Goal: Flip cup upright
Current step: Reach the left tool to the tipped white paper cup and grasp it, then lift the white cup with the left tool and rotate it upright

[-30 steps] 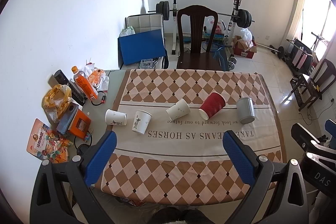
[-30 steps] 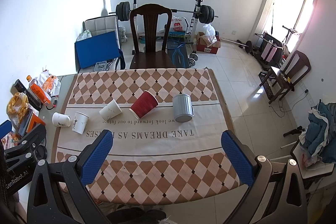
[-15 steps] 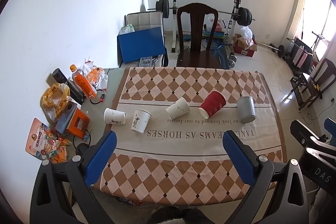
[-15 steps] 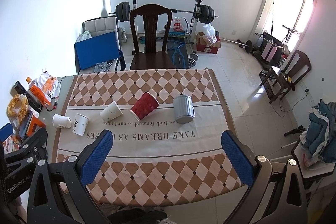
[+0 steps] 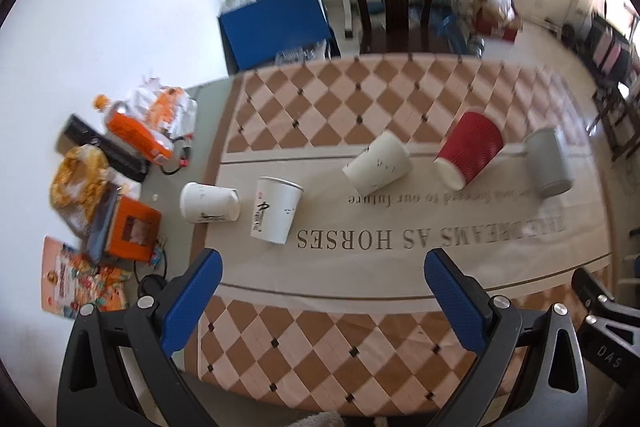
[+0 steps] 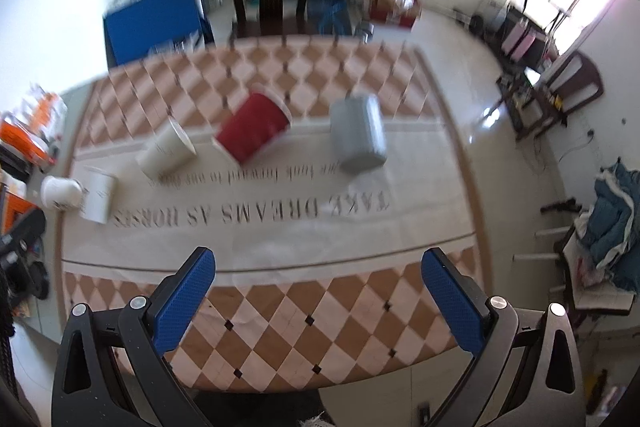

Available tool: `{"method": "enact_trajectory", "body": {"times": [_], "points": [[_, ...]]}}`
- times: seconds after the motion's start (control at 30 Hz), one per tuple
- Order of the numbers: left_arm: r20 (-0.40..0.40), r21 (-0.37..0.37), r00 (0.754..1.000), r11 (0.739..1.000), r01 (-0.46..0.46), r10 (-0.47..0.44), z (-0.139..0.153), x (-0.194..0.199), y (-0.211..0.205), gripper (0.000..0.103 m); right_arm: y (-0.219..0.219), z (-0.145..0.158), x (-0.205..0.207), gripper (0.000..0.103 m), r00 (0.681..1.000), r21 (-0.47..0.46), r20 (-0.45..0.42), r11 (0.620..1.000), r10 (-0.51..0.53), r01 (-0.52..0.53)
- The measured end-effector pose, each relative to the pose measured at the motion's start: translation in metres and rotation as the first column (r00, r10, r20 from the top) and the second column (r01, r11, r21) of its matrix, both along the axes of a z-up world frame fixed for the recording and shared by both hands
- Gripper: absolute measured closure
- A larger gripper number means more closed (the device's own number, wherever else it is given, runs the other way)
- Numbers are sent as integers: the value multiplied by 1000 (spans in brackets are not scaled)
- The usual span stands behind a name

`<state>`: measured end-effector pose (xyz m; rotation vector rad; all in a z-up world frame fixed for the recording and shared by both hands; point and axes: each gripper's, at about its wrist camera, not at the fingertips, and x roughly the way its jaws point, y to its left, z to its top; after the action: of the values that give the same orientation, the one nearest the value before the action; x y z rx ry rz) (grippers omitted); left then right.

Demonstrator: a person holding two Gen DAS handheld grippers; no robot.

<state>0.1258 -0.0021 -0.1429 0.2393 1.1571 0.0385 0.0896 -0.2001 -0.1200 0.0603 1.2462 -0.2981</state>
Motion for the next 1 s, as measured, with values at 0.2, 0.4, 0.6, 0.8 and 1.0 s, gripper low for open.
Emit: {"method": "enact_trajectory", "body": {"times": [0.2,0.4,0.6,0.8,1.0], "points": [[-92,102,990,988,115,-106,-74,50,-12,0,-3,-108,31,1,989,43,-146,999,-13,20],[-168,133,959,959,250,-227,-123,93,-21,2,-4,-185,60,4,967,59,-252,997,-28,44],[-227,112,894,901,419,-387,-149,123,-47,15,-17,-233,79,6,946,70,-320,994,-52,79],[-276,107,832,845,525,-482,-171,145,-68,25,-33,-258,84,6,933,78,-352,990,-79,114],[-320,116,780,795,595,-537,-192,158,-81,31,-44,-270,80,6,930,79,-355,988,-93,129]]}}
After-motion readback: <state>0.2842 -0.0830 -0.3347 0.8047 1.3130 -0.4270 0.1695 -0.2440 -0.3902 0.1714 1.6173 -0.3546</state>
